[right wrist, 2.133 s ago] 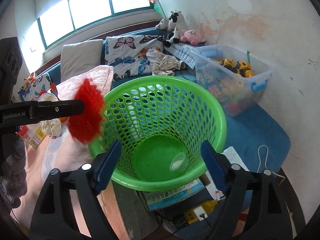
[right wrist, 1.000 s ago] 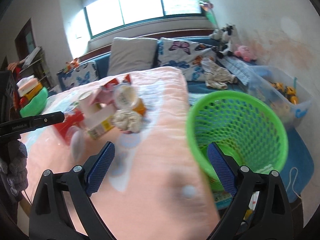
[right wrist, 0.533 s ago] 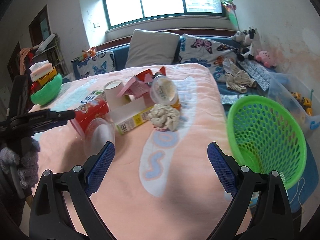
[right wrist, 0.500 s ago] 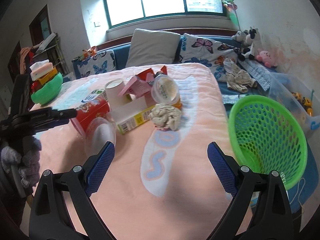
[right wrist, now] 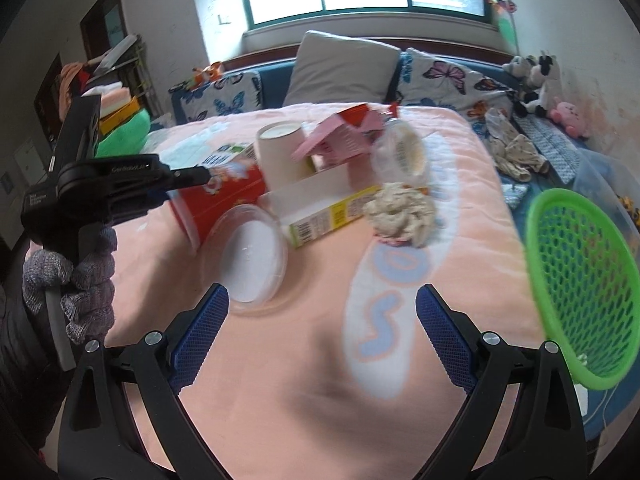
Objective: Collect trash
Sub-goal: 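Return both tools to the bed and reach toward the red snack cup and clear lid, then grasp the clear lid with the right gripper while the left grips the red snack cup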
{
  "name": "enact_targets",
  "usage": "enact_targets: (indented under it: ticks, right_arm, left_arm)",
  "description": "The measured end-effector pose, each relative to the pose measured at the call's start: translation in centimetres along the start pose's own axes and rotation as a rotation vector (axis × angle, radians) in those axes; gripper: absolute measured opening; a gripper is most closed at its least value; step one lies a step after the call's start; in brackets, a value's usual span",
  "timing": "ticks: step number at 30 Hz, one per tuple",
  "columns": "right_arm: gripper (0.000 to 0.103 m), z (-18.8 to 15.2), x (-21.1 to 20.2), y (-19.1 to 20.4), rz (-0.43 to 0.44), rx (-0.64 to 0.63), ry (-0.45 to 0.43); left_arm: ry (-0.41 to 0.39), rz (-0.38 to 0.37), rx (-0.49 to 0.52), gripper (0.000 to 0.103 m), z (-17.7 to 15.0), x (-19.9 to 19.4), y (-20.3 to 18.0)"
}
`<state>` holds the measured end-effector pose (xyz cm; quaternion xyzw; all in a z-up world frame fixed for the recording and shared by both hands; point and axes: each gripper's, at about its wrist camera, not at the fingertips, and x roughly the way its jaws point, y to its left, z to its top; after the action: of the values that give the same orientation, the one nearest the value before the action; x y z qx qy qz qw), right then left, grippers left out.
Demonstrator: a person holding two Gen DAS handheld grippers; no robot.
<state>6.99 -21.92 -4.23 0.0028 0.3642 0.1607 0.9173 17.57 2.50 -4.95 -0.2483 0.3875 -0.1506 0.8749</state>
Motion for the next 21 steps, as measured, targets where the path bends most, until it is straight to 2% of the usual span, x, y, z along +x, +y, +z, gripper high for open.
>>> enact_targets:
  ticks: [4, 15, 21]
  right_arm:
    - [0.095, 0.2, 1.3, 1.8, 0.019, -0.032, 0.022]
    - [0.099, 0.8, 5.8, 5.6, -0.001, -0.088, 0.094]
    - [0.099, 0.6, 7.8, 7.2, -0.049, -0.133, 0.113]
  left_arm:
    - [-0.007, -0.023, 0.008, 0.006, -0.1, -0.6, 0.2]
    - [-0.065, -0.075, 0.055, 0.005, -0.4, -4.9, 0.0]
    - [-0.089, -0.09, 0.057, 0.005, -0.3, -6.7, 0.9]
